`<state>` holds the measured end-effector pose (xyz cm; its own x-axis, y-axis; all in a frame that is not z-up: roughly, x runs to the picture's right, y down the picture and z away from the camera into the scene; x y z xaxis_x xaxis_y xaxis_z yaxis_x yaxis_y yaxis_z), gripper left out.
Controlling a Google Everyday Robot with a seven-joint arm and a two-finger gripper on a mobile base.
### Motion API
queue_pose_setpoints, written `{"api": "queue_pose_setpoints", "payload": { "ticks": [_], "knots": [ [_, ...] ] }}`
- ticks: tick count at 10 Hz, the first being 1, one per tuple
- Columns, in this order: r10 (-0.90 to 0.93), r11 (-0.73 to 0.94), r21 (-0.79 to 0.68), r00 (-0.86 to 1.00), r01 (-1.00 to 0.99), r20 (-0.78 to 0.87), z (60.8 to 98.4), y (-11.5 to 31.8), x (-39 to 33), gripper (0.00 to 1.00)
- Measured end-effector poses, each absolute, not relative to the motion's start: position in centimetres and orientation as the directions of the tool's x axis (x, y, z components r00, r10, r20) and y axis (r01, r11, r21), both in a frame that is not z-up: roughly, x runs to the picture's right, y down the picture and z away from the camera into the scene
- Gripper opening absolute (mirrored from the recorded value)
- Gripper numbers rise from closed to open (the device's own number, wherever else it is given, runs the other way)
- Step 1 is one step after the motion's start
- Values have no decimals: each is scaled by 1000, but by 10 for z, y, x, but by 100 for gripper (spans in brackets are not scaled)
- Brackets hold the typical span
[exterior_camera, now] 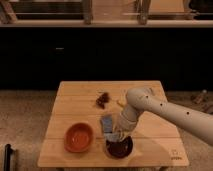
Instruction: Wipe purple bowl with towel
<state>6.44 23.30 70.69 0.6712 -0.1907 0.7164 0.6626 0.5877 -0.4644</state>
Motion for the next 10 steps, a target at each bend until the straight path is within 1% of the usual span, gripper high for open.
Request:
{"api": "queue_pose_setpoints", "payload": {
  "ticks": [10],
  "knots": [
    [-139, 563, -484, 654, 670, 743, 728, 247, 65, 0]
  ]
}}
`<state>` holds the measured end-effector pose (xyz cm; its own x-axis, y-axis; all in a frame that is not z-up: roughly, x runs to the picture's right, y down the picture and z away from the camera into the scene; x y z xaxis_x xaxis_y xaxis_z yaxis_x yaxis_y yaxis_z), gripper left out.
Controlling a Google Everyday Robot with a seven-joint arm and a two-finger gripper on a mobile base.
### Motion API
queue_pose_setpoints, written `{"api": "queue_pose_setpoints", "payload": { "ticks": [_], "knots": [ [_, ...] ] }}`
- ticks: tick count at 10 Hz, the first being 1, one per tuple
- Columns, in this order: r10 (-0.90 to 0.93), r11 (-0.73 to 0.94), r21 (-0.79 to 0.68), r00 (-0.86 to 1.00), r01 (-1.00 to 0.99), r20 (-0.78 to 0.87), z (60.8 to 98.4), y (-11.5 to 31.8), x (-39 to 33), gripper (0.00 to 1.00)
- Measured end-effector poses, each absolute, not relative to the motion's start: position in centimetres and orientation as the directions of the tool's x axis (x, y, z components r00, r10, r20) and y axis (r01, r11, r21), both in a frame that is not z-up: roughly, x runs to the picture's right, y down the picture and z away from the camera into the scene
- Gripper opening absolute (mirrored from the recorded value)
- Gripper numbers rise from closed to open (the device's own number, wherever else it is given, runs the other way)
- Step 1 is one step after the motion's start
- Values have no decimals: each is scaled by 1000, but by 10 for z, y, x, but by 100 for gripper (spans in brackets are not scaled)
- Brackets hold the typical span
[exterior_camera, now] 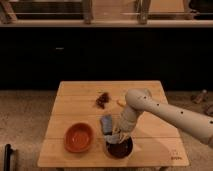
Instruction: Wipe purple bowl with towel
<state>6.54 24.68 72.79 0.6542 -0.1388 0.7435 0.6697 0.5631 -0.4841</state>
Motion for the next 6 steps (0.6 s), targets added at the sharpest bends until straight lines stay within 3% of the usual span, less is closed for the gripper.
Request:
{"api": "queue_pose_setpoints", "payload": {
  "ticks": [6],
  "knots": [
    [-157, 547, -457, 623, 701, 766, 733, 242, 50, 0]
  ]
}}
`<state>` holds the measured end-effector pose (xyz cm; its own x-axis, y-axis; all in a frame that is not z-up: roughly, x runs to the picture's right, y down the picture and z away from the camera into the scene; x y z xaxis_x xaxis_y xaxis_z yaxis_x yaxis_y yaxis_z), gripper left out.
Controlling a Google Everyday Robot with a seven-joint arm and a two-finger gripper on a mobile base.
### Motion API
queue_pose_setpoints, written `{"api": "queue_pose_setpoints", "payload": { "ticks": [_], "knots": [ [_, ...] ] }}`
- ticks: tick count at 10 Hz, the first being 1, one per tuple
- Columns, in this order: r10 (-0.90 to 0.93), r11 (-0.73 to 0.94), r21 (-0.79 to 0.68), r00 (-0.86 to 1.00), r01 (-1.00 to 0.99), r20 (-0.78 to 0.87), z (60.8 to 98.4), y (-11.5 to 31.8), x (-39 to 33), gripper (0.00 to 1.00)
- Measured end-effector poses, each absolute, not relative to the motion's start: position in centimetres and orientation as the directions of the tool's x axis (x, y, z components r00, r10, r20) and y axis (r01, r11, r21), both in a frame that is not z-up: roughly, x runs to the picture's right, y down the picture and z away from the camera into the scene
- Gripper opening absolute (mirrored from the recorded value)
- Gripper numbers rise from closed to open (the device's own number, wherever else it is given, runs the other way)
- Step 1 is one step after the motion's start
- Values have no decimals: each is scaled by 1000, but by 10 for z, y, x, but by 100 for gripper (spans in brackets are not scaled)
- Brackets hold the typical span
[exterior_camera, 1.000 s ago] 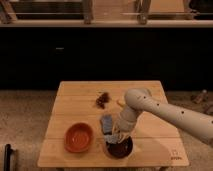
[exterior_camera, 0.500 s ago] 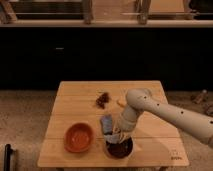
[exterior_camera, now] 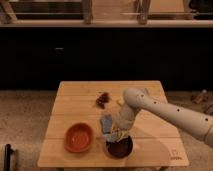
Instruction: Wipe purple bowl with towel
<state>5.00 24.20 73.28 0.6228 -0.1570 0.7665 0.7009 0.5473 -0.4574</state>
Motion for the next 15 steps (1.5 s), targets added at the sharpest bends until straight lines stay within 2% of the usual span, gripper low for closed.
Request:
{"api": "queue_pose_setpoints", "payload": {
  "ticks": [4, 8, 10, 15],
  "knots": [
    [-158, 502, -449, 589, 739, 792, 724, 270, 43, 0],
    [-114, 490, -498, 619, 716, 777, 722, 306, 68, 0],
    [-105, 514, -514, 645, 687, 757, 718, 305, 86, 0],
    [-131, 563, -507, 676, 653, 725, 712, 273, 101, 0]
  ]
}}
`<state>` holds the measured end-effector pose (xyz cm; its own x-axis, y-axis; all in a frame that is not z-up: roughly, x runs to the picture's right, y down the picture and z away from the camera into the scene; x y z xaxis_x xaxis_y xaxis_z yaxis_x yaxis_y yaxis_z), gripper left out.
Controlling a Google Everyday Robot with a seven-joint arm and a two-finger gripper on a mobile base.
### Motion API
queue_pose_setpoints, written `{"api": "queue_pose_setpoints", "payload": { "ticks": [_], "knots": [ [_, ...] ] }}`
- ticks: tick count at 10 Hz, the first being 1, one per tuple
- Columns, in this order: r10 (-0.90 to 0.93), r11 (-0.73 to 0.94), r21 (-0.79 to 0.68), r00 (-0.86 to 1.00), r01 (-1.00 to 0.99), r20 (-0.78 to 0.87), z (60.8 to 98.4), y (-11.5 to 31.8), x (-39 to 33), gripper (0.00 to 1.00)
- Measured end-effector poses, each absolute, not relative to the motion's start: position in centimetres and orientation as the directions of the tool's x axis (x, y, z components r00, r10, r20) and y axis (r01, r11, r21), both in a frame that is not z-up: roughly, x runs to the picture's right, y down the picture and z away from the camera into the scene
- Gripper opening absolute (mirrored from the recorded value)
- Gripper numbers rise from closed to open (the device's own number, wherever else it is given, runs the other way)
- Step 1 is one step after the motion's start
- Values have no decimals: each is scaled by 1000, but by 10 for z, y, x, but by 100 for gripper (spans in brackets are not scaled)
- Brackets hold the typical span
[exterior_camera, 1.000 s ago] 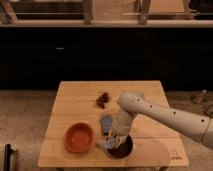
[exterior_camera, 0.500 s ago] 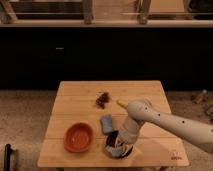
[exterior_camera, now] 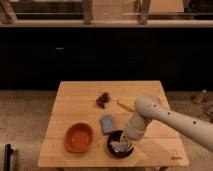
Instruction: Wipe purple bowl with towel
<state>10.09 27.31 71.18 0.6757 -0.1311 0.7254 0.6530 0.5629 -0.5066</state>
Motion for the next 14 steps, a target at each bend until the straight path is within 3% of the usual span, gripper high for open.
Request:
{"api": "queue_pose_setpoints", "payload": {
  "ticks": [7, 14],
  "knots": [
    [-200, 514, -465, 629, 720, 752, 721, 244, 58, 0],
    [-183, 444, -447, 566, 777, 804, 715, 282, 40, 0]
  ]
}}
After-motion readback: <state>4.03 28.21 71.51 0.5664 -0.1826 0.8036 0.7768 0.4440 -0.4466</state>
